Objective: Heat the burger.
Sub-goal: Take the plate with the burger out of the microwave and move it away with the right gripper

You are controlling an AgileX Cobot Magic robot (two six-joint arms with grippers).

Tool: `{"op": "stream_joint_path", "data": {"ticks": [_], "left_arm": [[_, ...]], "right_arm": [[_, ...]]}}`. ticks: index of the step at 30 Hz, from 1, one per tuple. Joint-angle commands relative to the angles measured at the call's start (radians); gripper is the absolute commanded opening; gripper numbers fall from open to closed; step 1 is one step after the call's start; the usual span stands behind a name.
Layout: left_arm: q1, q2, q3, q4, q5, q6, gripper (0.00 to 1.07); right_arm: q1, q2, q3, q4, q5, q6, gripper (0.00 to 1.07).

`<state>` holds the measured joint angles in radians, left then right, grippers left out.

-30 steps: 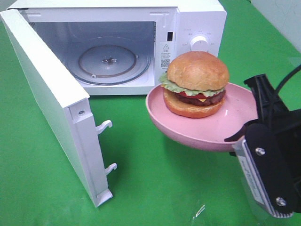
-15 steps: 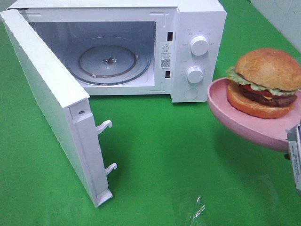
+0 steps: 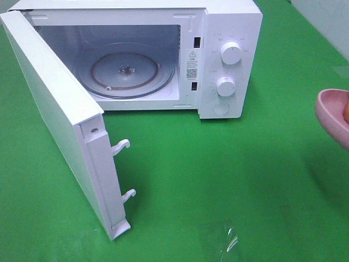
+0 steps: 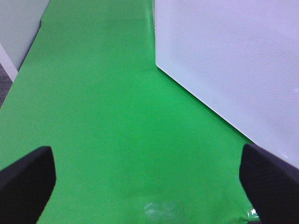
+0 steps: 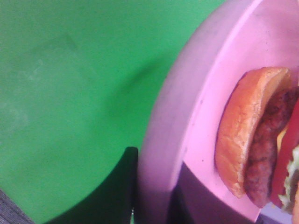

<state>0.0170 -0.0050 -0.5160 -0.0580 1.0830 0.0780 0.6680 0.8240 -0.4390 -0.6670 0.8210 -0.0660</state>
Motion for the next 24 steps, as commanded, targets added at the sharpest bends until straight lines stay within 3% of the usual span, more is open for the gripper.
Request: {"op": "stream_joint_path", "data": {"ticks": [1, 10, 24], "left_arm": [[0.001, -0.018, -0.001, -0.004, -0.013, -0.008, 1.0], [0.001, -0.018, -0.001, -0.004, -0.013, -0.008, 1.0], [0.001, -0.018, -0.001, -0.004, -0.013, -0.008, 1.0]], "right_arm": [[-0.002, -0.008, -0.005, -0.1, 0.002, 0.074, 0.0], [-0.005, 0.107, -0.005, -0.183, 0.063, 0.312, 0.0], [-0.005, 0.502, -0.027, -0.274, 0.024, 0.862, 0.01]]}}
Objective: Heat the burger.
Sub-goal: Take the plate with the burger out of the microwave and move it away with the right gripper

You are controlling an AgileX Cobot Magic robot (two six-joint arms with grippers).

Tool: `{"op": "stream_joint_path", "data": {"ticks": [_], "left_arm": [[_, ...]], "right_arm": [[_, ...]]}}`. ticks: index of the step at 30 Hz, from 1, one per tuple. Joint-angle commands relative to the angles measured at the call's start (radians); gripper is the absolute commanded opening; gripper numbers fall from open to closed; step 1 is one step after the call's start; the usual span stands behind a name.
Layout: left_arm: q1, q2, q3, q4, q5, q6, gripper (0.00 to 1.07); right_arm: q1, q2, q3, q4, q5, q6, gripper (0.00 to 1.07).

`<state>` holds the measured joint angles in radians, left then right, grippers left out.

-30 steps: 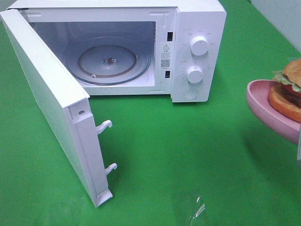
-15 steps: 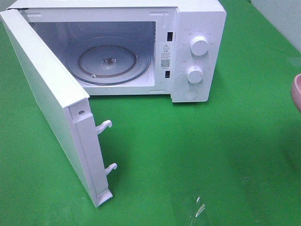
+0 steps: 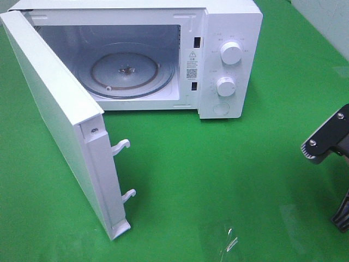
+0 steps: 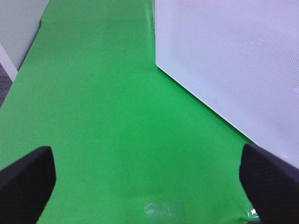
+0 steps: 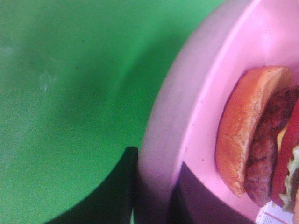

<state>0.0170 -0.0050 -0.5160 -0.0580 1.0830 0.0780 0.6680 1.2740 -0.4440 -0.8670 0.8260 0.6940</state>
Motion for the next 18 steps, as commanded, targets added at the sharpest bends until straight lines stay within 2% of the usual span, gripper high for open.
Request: {"op": "stream_joint_path", "data": {"ticks": [1, 6, 8, 15, 18], "left_arm": [[0.001, -0.018, -0.001, -0.004, -0.013, -0.008, 1.0], [0.001, -0.018, -0.001, -0.004, -0.013, -0.008, 1.0], [0.001, -0.018, -0.001, -0.004, -0.013, -0.008, 1.0], [0.001, -0.018, -0.001, -0.004, -0.013, -0.008, 1.0], [0.001, -0.018, -0.001, -0.004, -0.013, -0.008, 1.0]], "right_arm": [[-0.005, 0.105, -0.036, -0.082, 0.017, 0.16, 0.01], [-0.007, 0.198, -0.047, -0.132, 0.009, 0.289, 0.01], [-0.059, 0.28, -0.047, -0.155, -0.051, 0.352, 0.01], [-0.133, 0.36, -0.064, -0.15, -0.109, 0.371, 0.04], [-0.167, 0.393, -0.091, -0.14, -0.114, 0.38, 0.09]]}}
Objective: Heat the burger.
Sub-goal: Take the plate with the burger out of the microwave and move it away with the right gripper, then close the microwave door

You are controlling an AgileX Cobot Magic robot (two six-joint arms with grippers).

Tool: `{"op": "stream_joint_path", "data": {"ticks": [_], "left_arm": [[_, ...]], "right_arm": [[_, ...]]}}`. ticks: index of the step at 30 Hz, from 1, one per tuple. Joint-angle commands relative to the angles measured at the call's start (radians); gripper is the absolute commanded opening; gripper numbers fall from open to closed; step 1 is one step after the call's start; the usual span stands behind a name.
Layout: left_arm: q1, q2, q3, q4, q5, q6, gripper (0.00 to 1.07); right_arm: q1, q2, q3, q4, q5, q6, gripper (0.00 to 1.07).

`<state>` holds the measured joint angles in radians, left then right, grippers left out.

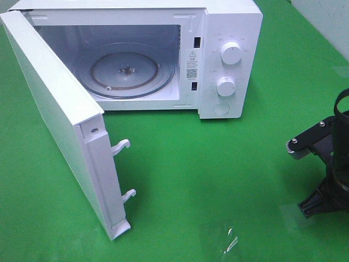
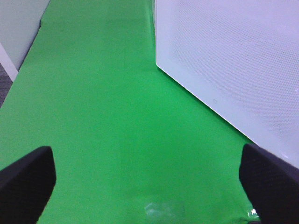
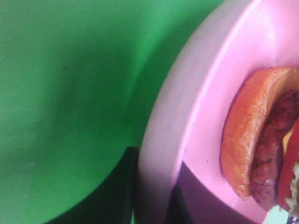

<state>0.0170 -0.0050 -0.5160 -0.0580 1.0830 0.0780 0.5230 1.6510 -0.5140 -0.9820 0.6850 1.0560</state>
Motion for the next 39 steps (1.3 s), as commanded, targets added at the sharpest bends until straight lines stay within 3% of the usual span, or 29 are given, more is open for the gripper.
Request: {"op": "stream_joint_path", "data": {"ticks": [1, 4, 6, 9, 10, 13, 20, 24, 27, 31, 35, 39], "left_arm": [[0.001, -0.018, -0.001, -0.004, -0.013, -0.008, 1.0], [0.001, -0.018, -0.001, -0.004, -0.013, -0.008, 1.0], [0.001, -0.018, -0.001, -0.004, -0.013, -0.008, 1.0], [0.001, -0.018, -0.001, -0.004, -0.013, -0.008, 1.0], [0.001, -0.018, -0.001, -0.004, -0.013, -0.008, 1.0], [0.001, -0.018, -0.001, -0.004, -0.013, -0.008, 1.0], [0.001, -0.018, -0.001, -0.004, -0.013, -0.008, 1.0], [0.001, -0.018, -0.001, -0.004, -0.013, -0.008, 1.0], [0.001, -0.018, -0.001, -0.004, -0.013, -0.008, 1.0], [0.001, -0.018, -0.001, -0.004, -0.013, -0.008, 1.0], [0.001, -0.018, -0.001, -0.004, -0.013, -0.008, 1.0], [0.001, -0.018, -0.001, -0.004, -0.013, -0.008, 1.0]], "right_arm": [[-0.022, 0.016, -0.028, -0.024, 0.027, 0.018, 0.11], [-0.022, 0.013, -0.043, -0.021, 0.027, 0.014, 0.16], [-0.022, 0.013, -0.086, 0.025, 0.027, -0.01, 0.31], [-0.022, 0.013, -0.096, 0.045, 0.027, -0.024, 0.34], [-0.022, 0.013, -0.117, 0.087, 0.026, -0.074, 0.42], [-0.022, 0.013, -0.163, 0.192, 0.025, -0.187, 0.51], [-0.022, -0.041, -0.187, 0.318, -0.002, -0.319, 0.52], [-0.022, -0.236, -0.187, 0.518, -0.073, -0.527, 0.53], [-0.022, -0.276, -0.187, 0.555, -0.073, -0.576, 0.54], [-0.022, -0.501, -0.186, 0.735, 0.002, -0.818, 0.71], [-0.02, -0.601, -0.179, 0.789, 0.078, -0.885, 0.79], [-0.02, -0.712, -0.161, 0.835, 0.206, -0.94, 0.78]]}}
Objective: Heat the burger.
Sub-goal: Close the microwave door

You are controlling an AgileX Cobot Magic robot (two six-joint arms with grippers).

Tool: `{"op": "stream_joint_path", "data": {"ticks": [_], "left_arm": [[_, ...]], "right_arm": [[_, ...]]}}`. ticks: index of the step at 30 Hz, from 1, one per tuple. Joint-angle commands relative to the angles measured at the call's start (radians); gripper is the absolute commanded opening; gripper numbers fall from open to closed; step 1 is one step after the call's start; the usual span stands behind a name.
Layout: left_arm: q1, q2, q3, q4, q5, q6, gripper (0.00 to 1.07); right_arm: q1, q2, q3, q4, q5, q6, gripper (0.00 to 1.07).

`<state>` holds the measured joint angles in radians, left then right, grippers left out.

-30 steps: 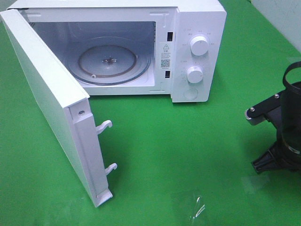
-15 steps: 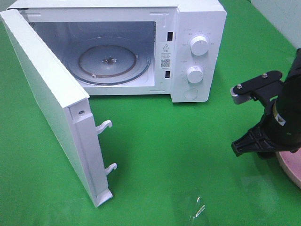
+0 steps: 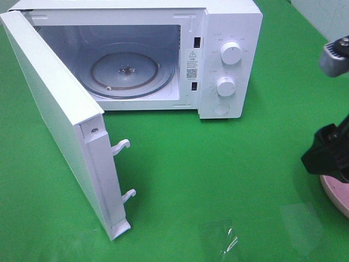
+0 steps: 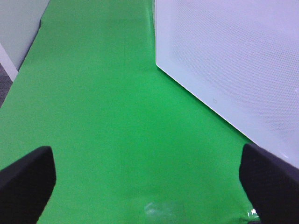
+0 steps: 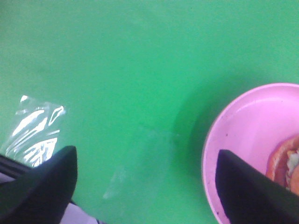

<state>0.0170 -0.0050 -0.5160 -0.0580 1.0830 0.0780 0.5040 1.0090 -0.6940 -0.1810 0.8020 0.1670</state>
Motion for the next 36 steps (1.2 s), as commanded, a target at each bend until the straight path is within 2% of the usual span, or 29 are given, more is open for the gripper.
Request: {"op": "stream_joint_path", "data": {"ticks": [1, 7, 11, 18, 20, 23, 24, 27, 29, 32, 34, 36], "left_arm": [[0.001, -0.018, -0.001, -0.004, -0.013, -0.008, 1.0], [0.001, -0.018, -0.001, -0.004, -0.013, -0.008, 1.0], [0.001, -0.018, -0.001, -0.004, -0.013, -0.008, 1.0], [0.001, -0.018, -0.001, -0.004, -0.013, -0.008, 1.0], [0.001, -0.018, -0.001, -0.004, -0.013, -0.008, 1.0], [0.001, -0.018, -0.001, -0.004, -0.013, -0.008, 1.0], [0.001, -0.018, -0.001, -0.004, -0.013, -0.008, 1.0], [0.001, -0.018, -0.001, -0.004, -0.013, -0.008, 1.0], [0.001, -0.018, -0.001, -0.004, -0.013, -0.008, 1.0], [0.001, -0.018, -0.001, -0.004, -0.013, -0.008, 1.0], [0.001, -0.019, -0.001, -0.007, -0.013, -0.008, 1.0], [0.001, -0.015, -0.001, -0.006, -0.013, -0.008, 1.0]], "right_arm": [[-0.001, -0.12, 0.039, 0.044, 0.116, -0.066, 0.76], [-0.001, -0.282, 0.105, 0.065, 0.179, -0.094, 0.75], [-0.001, -0.495, 0.161, 0.064, 0.255, -0.09, 0.75], [-0.003, -0.669, 0.166, 0.063, 0.234, -0.089, 0.75], [-0.06, -0.792, 0.202, 0.085, 0.159, -0.078, 0.75], [-0.087, -0.816, 0.201, 0.092, 0.16, -0.087, 0.75], [-0.149, -0.858, 0.201, 0.097, 0.16, -0.086, 0.75], [-0.202, -0.904, 0.201, 0.097, 0.16, -0.086, 0.75], [-0.31, -1.001, 0.201, 0.097, 0.16, -0.085, 0.75], [-0.33, -1.022, 0.201, 0.097, 0.16, -0.082, 0.75], [-0.402, -1.041, 0.2, 0.105, 0.159, -0.069, 0.74], [-0.402, -1.041, 0.2, 0.108, 0.159, -0.065, 0.74]]}}
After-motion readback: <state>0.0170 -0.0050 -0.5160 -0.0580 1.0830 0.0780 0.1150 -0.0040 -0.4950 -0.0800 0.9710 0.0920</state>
